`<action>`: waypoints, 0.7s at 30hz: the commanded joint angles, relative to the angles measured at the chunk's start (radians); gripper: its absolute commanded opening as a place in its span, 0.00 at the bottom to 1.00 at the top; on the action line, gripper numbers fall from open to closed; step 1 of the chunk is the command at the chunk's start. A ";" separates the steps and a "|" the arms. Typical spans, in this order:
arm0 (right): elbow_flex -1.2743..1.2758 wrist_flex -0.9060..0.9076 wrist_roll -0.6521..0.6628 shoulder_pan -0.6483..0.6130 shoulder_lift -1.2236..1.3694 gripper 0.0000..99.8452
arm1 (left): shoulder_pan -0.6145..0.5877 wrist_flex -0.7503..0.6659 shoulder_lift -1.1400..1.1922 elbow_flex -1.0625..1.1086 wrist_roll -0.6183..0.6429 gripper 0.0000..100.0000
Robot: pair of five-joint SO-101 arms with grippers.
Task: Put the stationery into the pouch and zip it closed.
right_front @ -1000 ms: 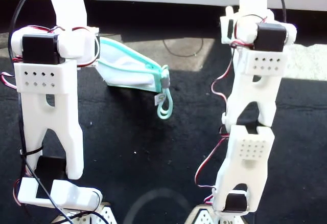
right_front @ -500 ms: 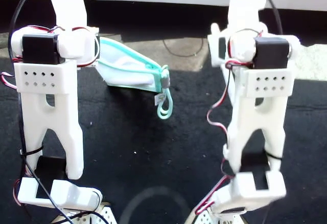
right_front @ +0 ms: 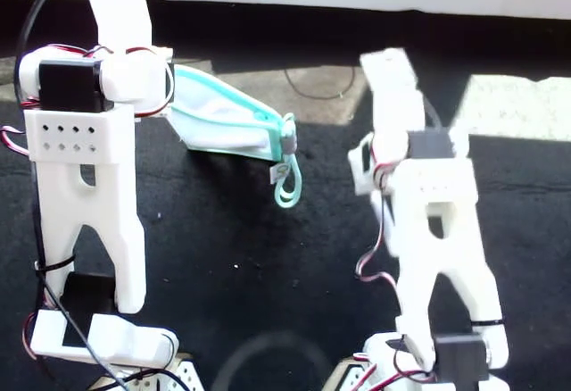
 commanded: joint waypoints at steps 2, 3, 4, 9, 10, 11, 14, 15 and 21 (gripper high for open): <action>0.243 -0.197 0.074 -0.001 -0.048 0.01 | -0.005 0.009 0.048 0.008 0.006 0.01; 0.278 -0.219 0.081 -0.001 -0.048 0.01 | -0.005 0.009 0.048 0.008 0.006 0.01; 0.309 -0.236 0.086 0.001 -0.050 0.01 | -0.005 0.009 0.048 0.008 0.006 0.01; 0.404 -0.323 0.089 0.001 -0.048 0.01 | -0.002 0.009 0.048 0.008 0.006 0.01; 0.421 -0.343 0.089 0.001 -0.048 0.01 | -0.002 0.009 0.048 0.008 0.006 0.01; 0.433 -0.352 0.089 0.001 -0.048 0.01 | -0.002 0.009 0.048 0.008 0.006 0.01; 0.458 -0.352 0.089 -0.002 -0.048 0.01 | -0.002 0.009 0.048 0.008 0.006 0.01; 0.467 -0.351 0.089 -0.002 -0.048 0.03 | -0.002 0.009 0.048 0.008 0.006 0.01; 0.489 -0.343 0.089 -0.002 -0.048 0.17 | -0.002 0.009 0.048 0.008 0.006 0.01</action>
